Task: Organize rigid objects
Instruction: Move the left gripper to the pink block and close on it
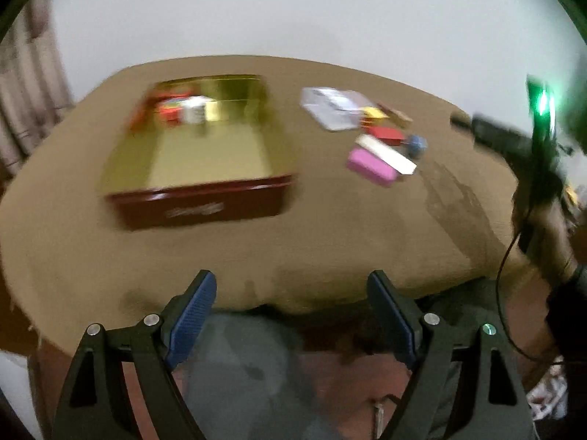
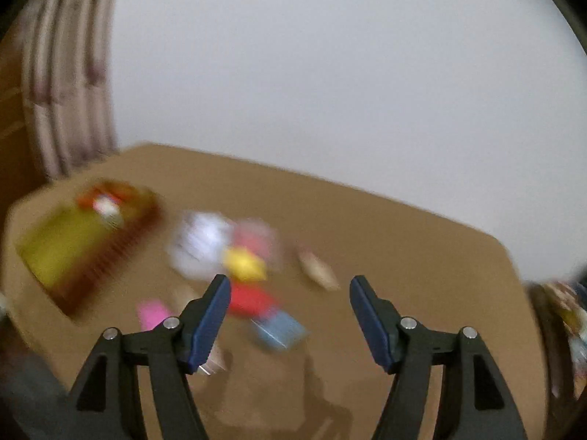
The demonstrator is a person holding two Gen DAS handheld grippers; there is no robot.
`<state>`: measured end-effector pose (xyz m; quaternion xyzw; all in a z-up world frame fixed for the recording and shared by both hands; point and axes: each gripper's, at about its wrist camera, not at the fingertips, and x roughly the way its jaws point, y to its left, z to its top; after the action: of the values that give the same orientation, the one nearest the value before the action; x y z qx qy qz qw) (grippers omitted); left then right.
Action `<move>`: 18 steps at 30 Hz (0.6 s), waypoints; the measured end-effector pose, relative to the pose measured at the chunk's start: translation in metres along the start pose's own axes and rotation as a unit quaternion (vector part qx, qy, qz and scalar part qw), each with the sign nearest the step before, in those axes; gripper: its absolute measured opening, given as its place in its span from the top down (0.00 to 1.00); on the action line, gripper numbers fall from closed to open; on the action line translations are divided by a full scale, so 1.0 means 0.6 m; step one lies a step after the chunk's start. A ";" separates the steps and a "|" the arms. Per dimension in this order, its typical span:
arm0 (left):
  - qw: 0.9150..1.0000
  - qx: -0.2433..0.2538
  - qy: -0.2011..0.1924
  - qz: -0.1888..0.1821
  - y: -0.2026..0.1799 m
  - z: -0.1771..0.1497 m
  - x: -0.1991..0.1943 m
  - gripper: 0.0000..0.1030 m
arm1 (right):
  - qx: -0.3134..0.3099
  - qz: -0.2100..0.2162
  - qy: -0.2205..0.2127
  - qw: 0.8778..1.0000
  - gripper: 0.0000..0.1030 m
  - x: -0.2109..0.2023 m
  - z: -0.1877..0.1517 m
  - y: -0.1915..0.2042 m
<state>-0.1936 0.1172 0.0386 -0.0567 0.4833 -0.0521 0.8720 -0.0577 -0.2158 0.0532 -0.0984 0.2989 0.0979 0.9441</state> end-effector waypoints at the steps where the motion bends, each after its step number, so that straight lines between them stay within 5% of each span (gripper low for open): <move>1: 1.000 -0.009 0.010 -0.022 -0.015 0.018 0.014 0.22 | 0.006 -0.019 0.018 1.000 0.33 0.002 -0.029 -0.028; 6: 0.995 -0.064 0.043 -0.069 -0.062 0.096 0.077 0.22 | 0.039 -0.033 0.055 0.997 0.33 0.018 -0.109 -0.094; 10: 0.992 -0.108 0.058 -0.034 -0.081 0.143 0.121 0.23 | 0.052 -0.009 0.038 0.998 0.33 0.014 -0.111 -0.110; 18: 0.964 -0.232 0.131 -0.026 -0.065 0.174 0.216 0.30 | 0.035 0.021 0.015 0.999 0.33 0.021 -0.119 -0.088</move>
<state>-0.0379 0.0646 -0.0090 -0.2626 0.5907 0.0311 0.7624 -0.0738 -0.2821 -0.0045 -0.0605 0.3184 0.1061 0.9401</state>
